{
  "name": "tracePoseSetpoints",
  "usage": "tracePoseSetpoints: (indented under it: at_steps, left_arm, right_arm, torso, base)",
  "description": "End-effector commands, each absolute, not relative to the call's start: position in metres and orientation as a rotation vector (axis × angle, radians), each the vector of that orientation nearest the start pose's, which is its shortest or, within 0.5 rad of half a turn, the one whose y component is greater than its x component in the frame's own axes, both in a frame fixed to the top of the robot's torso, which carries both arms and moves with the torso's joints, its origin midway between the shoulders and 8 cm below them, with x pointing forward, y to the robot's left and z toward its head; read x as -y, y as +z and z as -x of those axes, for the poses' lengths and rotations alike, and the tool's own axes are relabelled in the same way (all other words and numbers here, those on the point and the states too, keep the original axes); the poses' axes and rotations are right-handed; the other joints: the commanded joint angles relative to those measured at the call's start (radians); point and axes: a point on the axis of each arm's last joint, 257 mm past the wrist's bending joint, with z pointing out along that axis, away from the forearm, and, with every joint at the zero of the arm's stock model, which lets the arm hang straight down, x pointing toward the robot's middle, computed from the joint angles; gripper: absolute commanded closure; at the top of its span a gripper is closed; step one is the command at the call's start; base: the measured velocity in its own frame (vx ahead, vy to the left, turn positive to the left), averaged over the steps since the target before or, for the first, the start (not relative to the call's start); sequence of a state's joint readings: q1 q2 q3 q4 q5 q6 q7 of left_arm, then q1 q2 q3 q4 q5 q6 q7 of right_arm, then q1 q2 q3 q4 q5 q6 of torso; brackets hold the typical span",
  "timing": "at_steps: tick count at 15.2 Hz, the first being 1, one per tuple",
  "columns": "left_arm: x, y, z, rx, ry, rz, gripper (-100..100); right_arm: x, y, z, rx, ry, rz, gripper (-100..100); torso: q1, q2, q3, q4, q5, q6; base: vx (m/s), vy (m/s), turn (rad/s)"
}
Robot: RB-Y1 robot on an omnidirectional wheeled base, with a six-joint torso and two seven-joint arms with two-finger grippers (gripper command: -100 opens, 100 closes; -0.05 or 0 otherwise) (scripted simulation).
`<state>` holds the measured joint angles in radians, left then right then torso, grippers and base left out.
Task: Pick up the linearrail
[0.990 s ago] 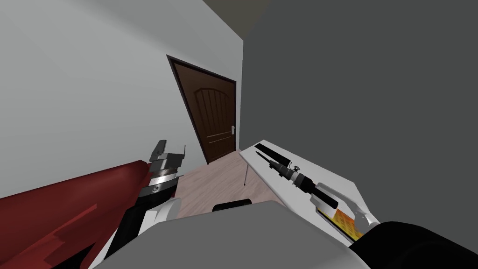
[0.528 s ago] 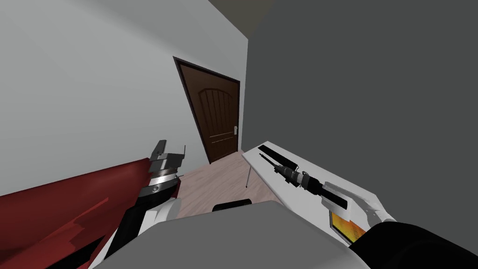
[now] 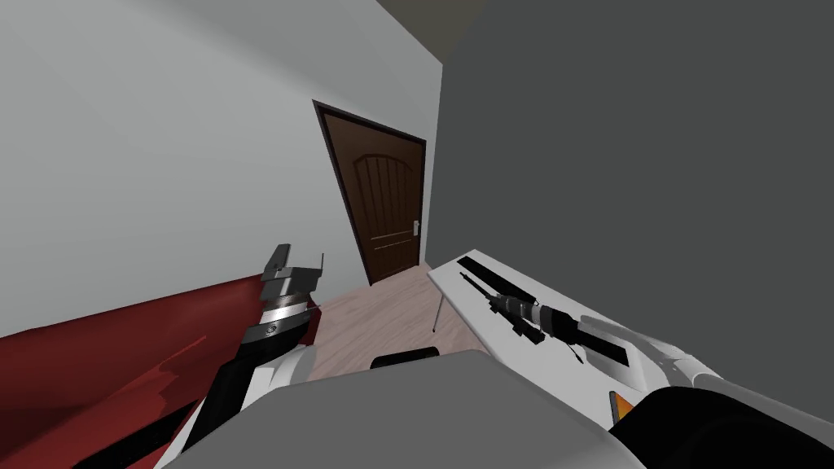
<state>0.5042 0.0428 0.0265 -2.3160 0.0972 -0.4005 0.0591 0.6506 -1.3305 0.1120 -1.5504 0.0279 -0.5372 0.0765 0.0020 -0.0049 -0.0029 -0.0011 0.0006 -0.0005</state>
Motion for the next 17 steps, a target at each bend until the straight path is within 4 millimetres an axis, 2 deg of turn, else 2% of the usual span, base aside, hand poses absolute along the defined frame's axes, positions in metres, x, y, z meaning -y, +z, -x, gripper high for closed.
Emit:
tracePoseSetpoints:
  at_steps: [1, 2, 3, 4, 5, 6, 7, 8, 9, 10, 11, 12, 13, 14, 15, 16, 17]
  left_arm:
    - [-0.296, 0.021, -0.35, -0.617, -1.379, 0.762, 0]
    - [-0.296, 0.021, -0.35, -0.617, -1.379, 0.762, 0]
    - [-0.296, 0.021, -0.35, -0.617, -1.379, 0.762, 0]
    - [-0.296, 0.021, -0.35, -0.617, -1.379, 0.762, 0]
    - [-0.296, 0.021, -0.35, -0.617, -1.379, 0.762, 0]
    - [-0.296, 0.021, -0.35, -0.617, -1.379, 0.762, 0]
    - [-0.296, 0.021, -0.35, -0.617, -1.379, 0.762, 0]
    - [-0.296, 0.021, -0.35, -0.617, -1.379, 0.762, 0]
    - [-0.296, 0.021, -0.35, -0.617, -1.379, 0.762, 0]
    - [-0.296, 0.021, -0.35, -0.617, -1.379, 0.762, 0]
    - [-0.296, 0.021, -0.35, -0.617, -1.379, 0.762, 0]
    - [-0.296, 0.021, -0.35, -0.617, -1.379, 0.762, 0]
    - [-0.296, 0.021, -0.35, -0.616, -1.379, 0.762, 0]
    - [-0.296, 0.021, -0.35, -0.616, -1.379, 0.762, 0]
    - [-0.296, 0.021, -0.35, -0.616, -1.379, 0.762, 0]
    - [-0.296, 0.021, -0.35, -0.616, -1.379, 0.762, 0]
    - [-0.296, 0.021, -0.35, -0.616, -1.379, 0.762, 0]
  right_arm:
    - [0.495, -0.288, -0.301, -2.203, 0.439, -0.034, -100]
    - [0.508, -0.299, -0.284, -2.262, 0.406, -0.027, -100]
    - [0.511, -0.295, -0.286, -2.272, 0.393, -0.004, -100]
    - [0.523, -0.306, -0.267, -2.331, 0.363, 0.002, -100]
    - [0.526, -0.302, -0.269, -2.34, 0.35, 0.026, -100]
    - [0.538, -0.313, -0.249, -2.4, 0.322, 0.031, -100]
    - [0.541, -0.309, -0.252, -2.408, 0.309, 0.053, -100]
    - [0.553, -0.318, -0.231, -2.468, 0.282, 0.06, -100]
    - [0.555, -0.314, -0.233, -2.475, 0.271, 0.079, -100]
    - [0.567, -0.321, -0.212, -2.536, 0.242, 0.091, -100]
    - [0.569, -0.319, -0.213, -2.54, 0.235, 0.103, -100]
    - [0.58, -0.324, -0.193, -2.601, 0.207, 0.117, -100]
    - [0.581, -0.322, -0.194, -2.603, 0.202, 0.126, -100]
    - [0.593, -0.324, -0.175, -2.662, 0.171, 0.147, -100]
    - [0.593, -0.325, -0.174, -2.665, 0.172, 0.147, -100]
    - [0.604, -0.326, -0.154, -2.723, 0.145, 0.166, -100]
    - [0.604, -0.326, -0.154, -2.723, 0.145, 0.166, -100]
  torso:
    - [0.0, 0.0, 0.0, 0.0, 0.0, 0.0]
    - [0.0, 0.0, 0.0, 0.0, 0.0, 0.0]
    - [0.0, -0.001, 0.0, 0.0, 0.0, 0.0]
    - [0.001, -0.001, -0.001, 0.0, 0.0, 0.0]
    - [0.001, -0.002, -0.001, 0.0, 0.0, 0.0]
    - [0.001, -0.002, -0.001, -0.001, 0.0, 0.0]
    - [0.002, -0.003, -0.002, -0.001, 0.0, 0.0]
    - [0.002, -0.002, -0.001, -0.001, 0.0, 0.0]
    - [0.002, -0.003, -0.002, -0.001, 0.0, 0.0]
    - [0.002, -0.002, -0.001, -0.001, 0.0, 0.0]
    - [0.002, -0.002, -0.001, -0.001, 0.0, 0.0]
    - [0.002, -0.002, -0.001, -0.001, 0.001, 0.0]
    - [0.003, -0.002, -0.001, -0.001, 0.001, 0.0]
    - [0.003, -0.002, -0.001, 0.0, 0.001, 0.0]
    - [0.004, -0.002, -0.001, 0.0, 0.001, 0.0]
    - [0.004, -0.001, -0.001, 0.0, 0.001, 0.0]
    - [0.004, -0.001, -0.001, 0.0, 0.001, 0.0]
  base:
    - [0.065, 0.019, 0.124]
    - [0.079, 0.026, 0.184]
    - [0.082, 0.029, 0.137]
    - [0.096, 0.039, 0.153]
    - [0.096, 0.032, 0.114]
    - [0.097, 0.044, 0.156]
    - [0.087, 0.035, 0.126]
    - [0.093, 0.035, 0.143]
    - [0.086, 0.027, 0.129]
    - [0.092, 0.035, 0.166]
    - [0.085, 0.038, 0.125]
    - [0.089, 0.051, 0.148]
    - [0.079, 0.05, 0.108]
    - [0.074, 0.058, 0.135]
    - [0.069, 0.055, 0.122]
    - [0.077, 0.047, 0.128]
    - [0.079, 0.043, 0.112]
